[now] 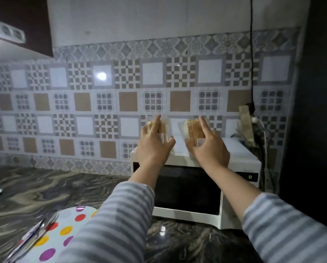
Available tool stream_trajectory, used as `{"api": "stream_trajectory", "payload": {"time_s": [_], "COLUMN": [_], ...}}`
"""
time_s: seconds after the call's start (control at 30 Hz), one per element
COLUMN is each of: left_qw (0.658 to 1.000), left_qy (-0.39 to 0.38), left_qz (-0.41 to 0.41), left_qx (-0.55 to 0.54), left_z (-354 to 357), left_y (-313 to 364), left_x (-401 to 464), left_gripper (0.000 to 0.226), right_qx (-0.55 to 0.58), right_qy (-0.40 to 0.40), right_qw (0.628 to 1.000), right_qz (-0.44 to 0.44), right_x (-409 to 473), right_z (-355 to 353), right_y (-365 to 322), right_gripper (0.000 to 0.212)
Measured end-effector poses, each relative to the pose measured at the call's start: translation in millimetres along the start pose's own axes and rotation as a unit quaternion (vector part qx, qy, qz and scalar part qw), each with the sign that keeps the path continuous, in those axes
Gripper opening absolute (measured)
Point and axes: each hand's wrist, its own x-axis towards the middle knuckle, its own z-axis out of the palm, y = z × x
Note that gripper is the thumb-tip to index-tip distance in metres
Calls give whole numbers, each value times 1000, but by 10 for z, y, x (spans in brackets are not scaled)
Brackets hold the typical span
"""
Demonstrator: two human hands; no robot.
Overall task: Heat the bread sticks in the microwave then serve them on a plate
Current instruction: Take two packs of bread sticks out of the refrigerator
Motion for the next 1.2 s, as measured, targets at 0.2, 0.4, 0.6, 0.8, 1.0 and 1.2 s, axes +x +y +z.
{"api": "stream_trajectory", "payload": {"time_s": [0.2,0.4,0.6,0.8,1.0,1.2], "left_qw": [999,996,989,977,981,981], "left_qy": [-39,-94,-143,-196,-171,-120], "left_qz": [3,-9,-21,-32,-16,110], "left_qx": [-14,-9,22,75,90,109], "left_z": [515,1039,1312,1411,1273,878], "left_y": [-175,-448,-618,-677,-620,-460], "left_x": [731,1182,1321,1432,1314,751], "left_gripper": [78,79,79,80,73,49], "right_qx": [-10,-33,-65,-99,-120,-152], "right_qy": [26,8,-49,-81,-109,-102], "right_qw": [998,995,985,977,972,976], "right_qz": [54,95,155,170,170,122], "right_x": [595,997,1133,1168,1162,574], "right_z": [484,954,1142,1171,953,612], "right_y": [24,254,509,508,350,205], "right_gripper": [80,79,78,80,77,43]}}
